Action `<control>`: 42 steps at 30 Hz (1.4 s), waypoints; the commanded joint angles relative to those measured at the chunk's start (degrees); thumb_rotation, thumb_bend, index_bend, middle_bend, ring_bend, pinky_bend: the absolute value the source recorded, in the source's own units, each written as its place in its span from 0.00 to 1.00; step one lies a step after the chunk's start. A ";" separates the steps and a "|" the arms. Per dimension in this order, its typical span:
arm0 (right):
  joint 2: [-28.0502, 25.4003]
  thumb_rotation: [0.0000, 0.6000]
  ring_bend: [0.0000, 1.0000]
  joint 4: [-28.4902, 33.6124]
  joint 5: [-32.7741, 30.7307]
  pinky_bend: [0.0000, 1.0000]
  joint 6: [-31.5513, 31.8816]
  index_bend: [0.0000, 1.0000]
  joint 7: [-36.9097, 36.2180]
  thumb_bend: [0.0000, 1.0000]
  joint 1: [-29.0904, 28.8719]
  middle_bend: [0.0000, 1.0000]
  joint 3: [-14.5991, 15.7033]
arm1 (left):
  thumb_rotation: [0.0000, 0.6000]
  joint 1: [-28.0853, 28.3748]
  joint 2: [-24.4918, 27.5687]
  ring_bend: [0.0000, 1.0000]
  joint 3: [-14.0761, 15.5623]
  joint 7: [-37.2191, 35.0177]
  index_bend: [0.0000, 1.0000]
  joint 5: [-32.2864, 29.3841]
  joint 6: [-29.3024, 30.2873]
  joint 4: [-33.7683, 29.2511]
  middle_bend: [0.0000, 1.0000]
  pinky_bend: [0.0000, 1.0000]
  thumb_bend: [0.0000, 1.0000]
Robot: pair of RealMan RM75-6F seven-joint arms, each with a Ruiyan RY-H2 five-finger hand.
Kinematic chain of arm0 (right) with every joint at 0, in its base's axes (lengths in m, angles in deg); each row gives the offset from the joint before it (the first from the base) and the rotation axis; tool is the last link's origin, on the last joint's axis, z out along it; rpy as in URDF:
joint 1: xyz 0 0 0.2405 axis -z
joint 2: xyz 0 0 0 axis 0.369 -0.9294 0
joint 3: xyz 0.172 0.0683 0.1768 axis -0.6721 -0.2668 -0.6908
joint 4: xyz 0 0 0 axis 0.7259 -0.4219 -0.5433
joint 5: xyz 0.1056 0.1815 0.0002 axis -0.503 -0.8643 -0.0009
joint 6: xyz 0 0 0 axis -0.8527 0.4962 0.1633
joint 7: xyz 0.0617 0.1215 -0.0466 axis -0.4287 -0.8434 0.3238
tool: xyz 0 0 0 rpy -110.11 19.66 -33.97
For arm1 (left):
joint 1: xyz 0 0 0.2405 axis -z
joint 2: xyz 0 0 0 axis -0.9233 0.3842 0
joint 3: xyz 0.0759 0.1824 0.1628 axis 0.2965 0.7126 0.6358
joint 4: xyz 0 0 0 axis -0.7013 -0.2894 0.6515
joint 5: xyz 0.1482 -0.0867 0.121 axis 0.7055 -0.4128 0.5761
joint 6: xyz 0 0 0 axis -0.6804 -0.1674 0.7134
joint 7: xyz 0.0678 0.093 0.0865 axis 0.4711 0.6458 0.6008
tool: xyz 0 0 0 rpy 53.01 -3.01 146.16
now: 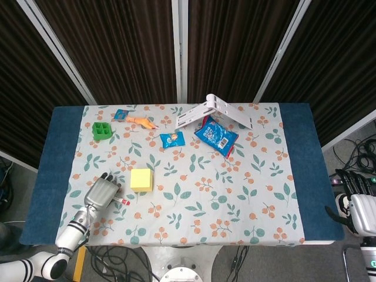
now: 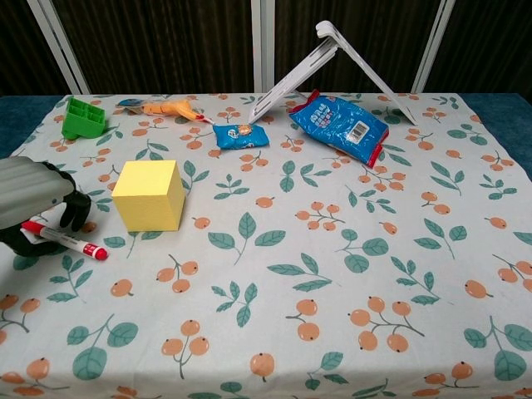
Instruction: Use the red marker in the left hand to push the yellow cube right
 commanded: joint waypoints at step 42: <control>-0.74 1.00 0.00 1.66 -0.20 0.00 1.05 0.00 1.07 0.13 0.66 0.09 -0.26 | 1.00 -1.82 -1.13 0.50 2.78 -30.66 0.70 10.73 6.62 20.44 0.72 0.44 0.42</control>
